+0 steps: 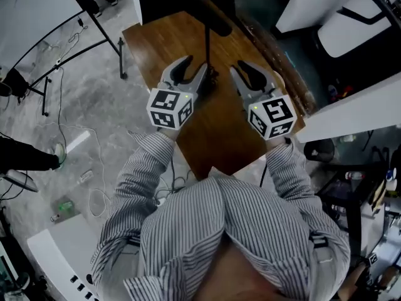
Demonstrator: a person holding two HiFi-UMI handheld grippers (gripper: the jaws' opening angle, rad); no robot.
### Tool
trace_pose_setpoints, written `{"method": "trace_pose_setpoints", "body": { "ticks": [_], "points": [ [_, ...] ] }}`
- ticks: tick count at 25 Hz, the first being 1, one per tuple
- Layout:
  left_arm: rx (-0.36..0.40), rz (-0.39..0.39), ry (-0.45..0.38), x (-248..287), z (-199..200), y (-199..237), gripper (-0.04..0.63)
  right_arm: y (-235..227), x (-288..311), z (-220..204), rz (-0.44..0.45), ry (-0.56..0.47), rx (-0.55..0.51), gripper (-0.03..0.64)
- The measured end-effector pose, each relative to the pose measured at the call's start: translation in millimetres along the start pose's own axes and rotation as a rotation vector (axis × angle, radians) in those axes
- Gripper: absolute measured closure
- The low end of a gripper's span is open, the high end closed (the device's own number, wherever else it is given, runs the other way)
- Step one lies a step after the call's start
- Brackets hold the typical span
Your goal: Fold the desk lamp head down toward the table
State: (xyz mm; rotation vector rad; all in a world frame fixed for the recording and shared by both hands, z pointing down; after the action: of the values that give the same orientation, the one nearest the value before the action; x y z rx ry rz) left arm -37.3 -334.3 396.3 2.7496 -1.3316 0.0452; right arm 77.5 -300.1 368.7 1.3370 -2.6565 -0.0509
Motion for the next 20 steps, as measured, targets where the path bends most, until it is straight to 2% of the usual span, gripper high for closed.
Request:
{"method": "trace_pose_setpoints", "body": {
  "ticks": [5,15,20],
  "points": [
    [-0.024,0.041,-0.010,28,-1,8,0.440,-15,17,9,0.049,0.041,-0.097,0.535],
    [-0.020,0.044,0.050,69,-22,14,0.440,-43,36,10,0.063,0.066,-0.176,0.532],
    [-0.014,0.032,0.069,78,-28,17,0.449,-57,58,15,0.083,0.109,-0.284,0.464]
  ]
}}
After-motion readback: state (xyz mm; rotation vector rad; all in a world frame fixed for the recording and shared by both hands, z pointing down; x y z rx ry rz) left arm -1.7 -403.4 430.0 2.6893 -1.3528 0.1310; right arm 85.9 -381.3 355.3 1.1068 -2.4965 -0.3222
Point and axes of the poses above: the fingertips, and each gripper's own axes: x forward along the fingers, y to its left, z out of its top, the point moved 2 cm from there along -x, backward along the fingers, and after that the axes turned 3 degrees about y, right-handed, at the moved point
